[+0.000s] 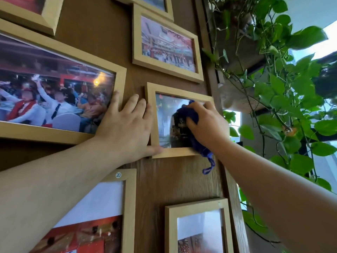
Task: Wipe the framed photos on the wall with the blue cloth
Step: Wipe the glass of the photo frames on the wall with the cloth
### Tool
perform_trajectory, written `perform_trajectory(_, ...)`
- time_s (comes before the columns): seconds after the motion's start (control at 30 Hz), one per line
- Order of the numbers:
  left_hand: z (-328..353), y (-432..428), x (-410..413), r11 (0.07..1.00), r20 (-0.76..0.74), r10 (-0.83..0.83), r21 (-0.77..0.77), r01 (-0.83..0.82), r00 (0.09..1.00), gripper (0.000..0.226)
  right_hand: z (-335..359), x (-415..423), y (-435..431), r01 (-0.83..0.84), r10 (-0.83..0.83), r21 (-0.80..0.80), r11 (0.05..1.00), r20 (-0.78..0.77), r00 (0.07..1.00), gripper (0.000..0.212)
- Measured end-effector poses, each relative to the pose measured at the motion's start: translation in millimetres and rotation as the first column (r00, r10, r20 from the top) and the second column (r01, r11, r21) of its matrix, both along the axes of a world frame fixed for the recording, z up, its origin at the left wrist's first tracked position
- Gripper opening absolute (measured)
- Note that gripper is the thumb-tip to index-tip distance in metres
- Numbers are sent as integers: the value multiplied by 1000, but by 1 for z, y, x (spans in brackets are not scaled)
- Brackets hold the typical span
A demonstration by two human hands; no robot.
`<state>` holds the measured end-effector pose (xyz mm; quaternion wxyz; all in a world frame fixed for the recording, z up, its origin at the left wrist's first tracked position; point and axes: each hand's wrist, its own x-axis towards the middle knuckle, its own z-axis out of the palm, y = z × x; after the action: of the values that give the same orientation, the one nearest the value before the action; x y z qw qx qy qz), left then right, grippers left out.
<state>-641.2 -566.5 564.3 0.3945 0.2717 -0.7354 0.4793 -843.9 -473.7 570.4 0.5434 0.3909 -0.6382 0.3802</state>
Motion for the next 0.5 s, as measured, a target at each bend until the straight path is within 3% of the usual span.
perform_trajectory(0.17, 0, 0, 0, 1000, 14, 11, -1, -11, 1000, 114, 9, -35, 18, 152, -148, -6, 988, 189, 971, 34)
perform_trajectory(0.27, 0, 1, 0, 1000, 17, 2, -12, -2, 1000, 115, 7, -24, 11, 67, -61, -21, 998, 209, 976, 34)
perform_trajectory(0.4, 0, 3, 0, 1000, 16, -11, -25, 12, 1000, 112, -2, 20, -6, -124, 123, 63, 990, 16, 992, 39)
perform_trajectory(0.5, 0, 4, 0, 999, 15, -9, -38, 9, 1000, 111, -7, 35, -9, -109, 138, 171, 979, -167, 976, 42)
